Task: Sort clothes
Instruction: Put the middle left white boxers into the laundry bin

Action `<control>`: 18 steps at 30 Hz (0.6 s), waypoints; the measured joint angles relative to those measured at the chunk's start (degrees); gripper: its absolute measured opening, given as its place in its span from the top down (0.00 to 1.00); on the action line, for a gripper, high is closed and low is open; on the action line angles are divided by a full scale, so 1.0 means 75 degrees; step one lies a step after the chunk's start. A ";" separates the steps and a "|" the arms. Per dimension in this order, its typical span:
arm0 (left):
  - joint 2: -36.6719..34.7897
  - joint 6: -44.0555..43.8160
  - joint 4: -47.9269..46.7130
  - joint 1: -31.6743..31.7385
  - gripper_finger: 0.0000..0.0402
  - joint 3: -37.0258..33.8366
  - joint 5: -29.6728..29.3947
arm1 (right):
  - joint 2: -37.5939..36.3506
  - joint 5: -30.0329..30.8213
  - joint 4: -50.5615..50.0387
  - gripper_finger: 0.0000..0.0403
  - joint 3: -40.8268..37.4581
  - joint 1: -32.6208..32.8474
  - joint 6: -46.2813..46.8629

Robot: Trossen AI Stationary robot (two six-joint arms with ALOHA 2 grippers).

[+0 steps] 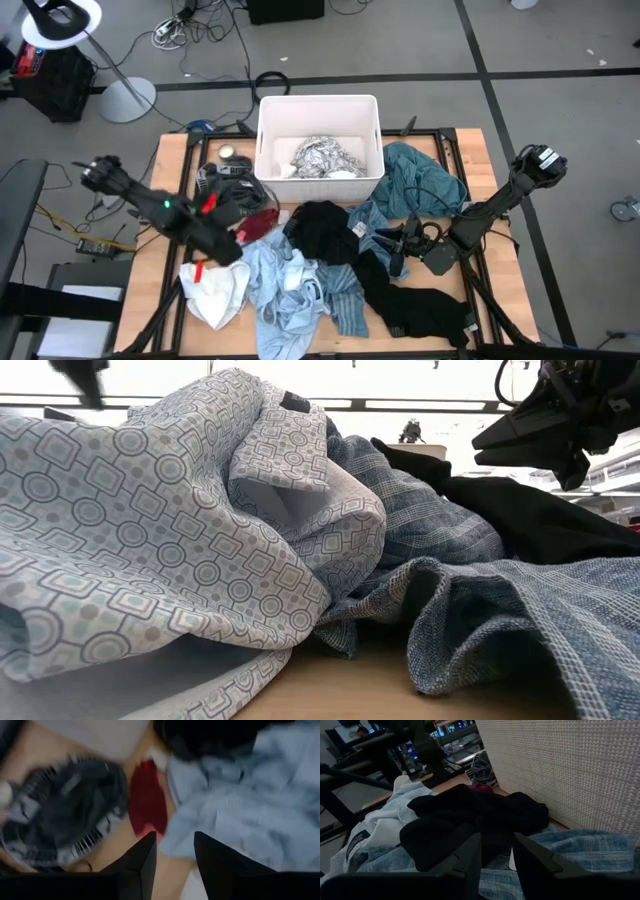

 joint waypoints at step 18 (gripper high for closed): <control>-0.0015 -0.1443 0.2594 -0.0920 0.66 -0.2402 0.1205 | 0.0000 0.0001 0.0040 0.72 0.0000 0.0000 0.0076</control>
